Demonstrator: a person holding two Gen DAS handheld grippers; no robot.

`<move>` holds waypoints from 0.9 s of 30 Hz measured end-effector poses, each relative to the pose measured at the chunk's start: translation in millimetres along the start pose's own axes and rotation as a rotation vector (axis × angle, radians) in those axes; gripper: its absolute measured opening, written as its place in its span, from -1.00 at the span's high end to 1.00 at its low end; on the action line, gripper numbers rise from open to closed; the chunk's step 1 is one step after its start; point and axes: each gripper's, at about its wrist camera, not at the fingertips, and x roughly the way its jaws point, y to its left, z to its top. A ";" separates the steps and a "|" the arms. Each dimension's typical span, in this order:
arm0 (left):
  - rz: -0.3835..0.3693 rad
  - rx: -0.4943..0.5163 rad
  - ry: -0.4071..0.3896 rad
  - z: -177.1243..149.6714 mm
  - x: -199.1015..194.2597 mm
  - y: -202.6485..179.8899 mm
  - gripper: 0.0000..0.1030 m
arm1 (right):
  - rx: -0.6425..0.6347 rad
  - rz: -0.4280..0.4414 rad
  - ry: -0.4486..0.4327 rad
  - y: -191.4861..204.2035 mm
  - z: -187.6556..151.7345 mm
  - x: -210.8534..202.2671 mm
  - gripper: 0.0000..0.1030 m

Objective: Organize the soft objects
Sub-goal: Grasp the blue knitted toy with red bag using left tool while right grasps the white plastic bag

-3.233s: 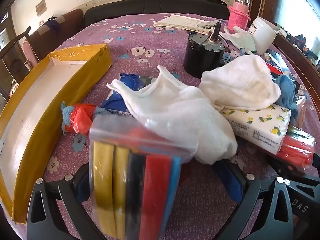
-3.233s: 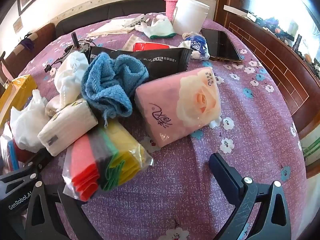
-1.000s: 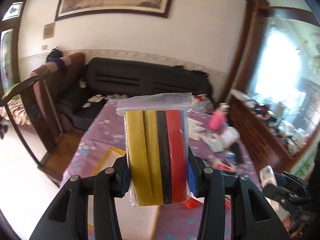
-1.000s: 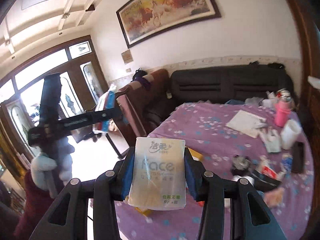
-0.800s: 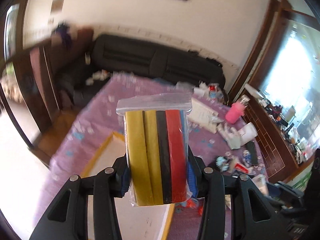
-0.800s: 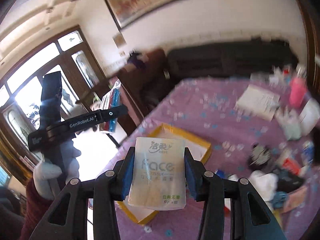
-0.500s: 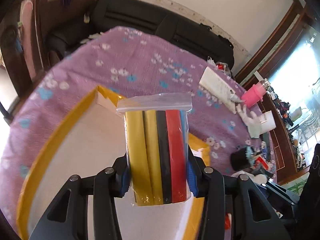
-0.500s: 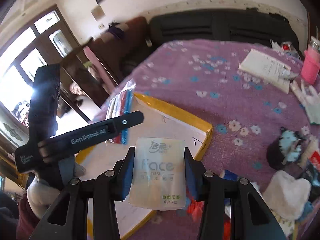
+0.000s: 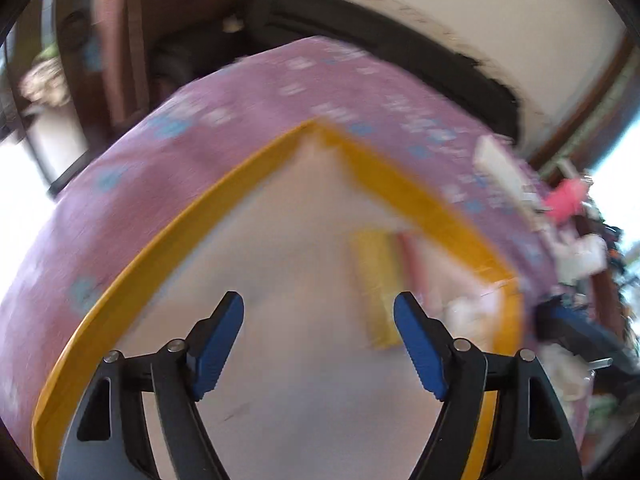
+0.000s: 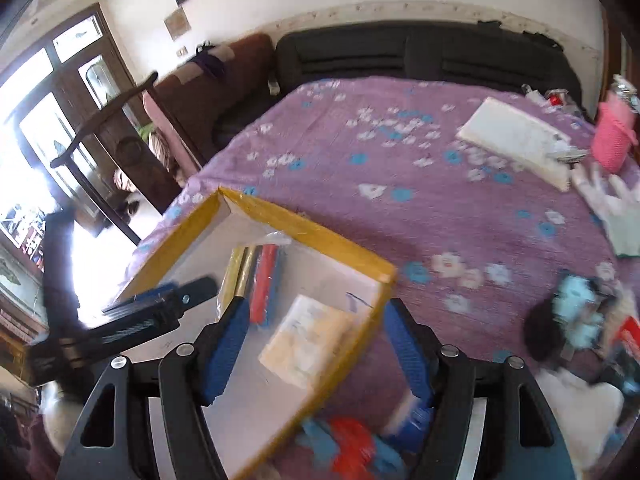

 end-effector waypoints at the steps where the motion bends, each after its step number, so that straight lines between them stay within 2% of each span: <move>1: -0.004 -0.004 -0.026 -3.9 -5.4 2.9 -0.55 | 0.014 0.004 -0.014 -7.2 -3.3 -11.4 -0.53; 2: 0.036 -0.018 -0.022 -10.0 -10.3 6.0 -0.55 | 0.036 0.006 -0.027 -15.8 -7.4 -23.3 -0.55; 4: 0.055 -0.045 -0.018 -18.9 -18.3 9.4 -0.55 | 0.070 0.016 -0.044 -33.6 -14.9 -43.6 -0.55; 8: 0.115 -0.016 -0.023 -42.7 -32.5 8.5 -0.57 | 0.145 0.027 -0.072 -72.8 -41.4 -85.9 -0.56; 10: 0.105 -0.028 -0.030 -52.8 -40.9 12.3 -0.65 | 0.165 0.023 -0.080 -89.3 -55.6 -100.6 -0.56; 13: 0.007 -0.110 -0.058 -55.3 -54.2 27.2 -0.65 | 0.196 -0.013 -0.095 -120.0 -80.7 -124.0 -0.57; 15: -0.002 -0.098 -0.118 -56.3 -73.1 20.4 -0.65 | 0.214 -0.042 -0.096 -139.2 -94.4 -134.7 -0.58; 16: -0.009 -0.041 -0.156 -59.2 -85.2 5.8 -0.65 | 0.223 -0.053 -0.097 -147.4 -100.5 -137.9 -0.59; 18: -0.007 0.094 -0.179 -65.9 -95.5 -28.9 -0.65 | 0.239 -0.069 -0.089 -162.9 -112.4 -140.2 -0.61; 20: -0.004 0.281 -0.175 -78.7 -94.7 -76.6 -0.65 | 0.259 -0.060 -0.074 -173.8 -120.4 -137.4 -0.61; 21: -0.001 0.418 -0.163 -89.9 -88.7 -108.1 -0.65 | 0.268 -0.050 -0.067 -177.1 -124.5 -134.6 -0.61; 23: 0.034 0.619 -0.144 -109.5 -72.2 -151.5 -0.65 | 0.276 -0.033 -0.056 -179.4 -131.4 -129.8 -0.61; 24: 0.050 0.685 -0.132 -115.4 -63.6 -166.0 -0.58 | 0.279 -0.026 -0.053 -179.7 -134.2 -128.3 -0.60; 25: 0.056 0.756 -0.104 -121.5 -51.7 -181.6 -0.29 | 0.282 -0.019 -0.050 -180.7 -136.5 -127.9 -0.60; 26: 0.052 0.792 -0.067 -123.2 -40.3 -190.2 -0.11 | 0.283 -0.010 -0.048 -181.4 -138.6 -127.5 -0.61; 27: 0.045 0.809 -0.022 -121.3 -27.9 -194.6 0.20 | 0.282 -0.006 -0.047 -182.0 -140.5 -127.1 -0.61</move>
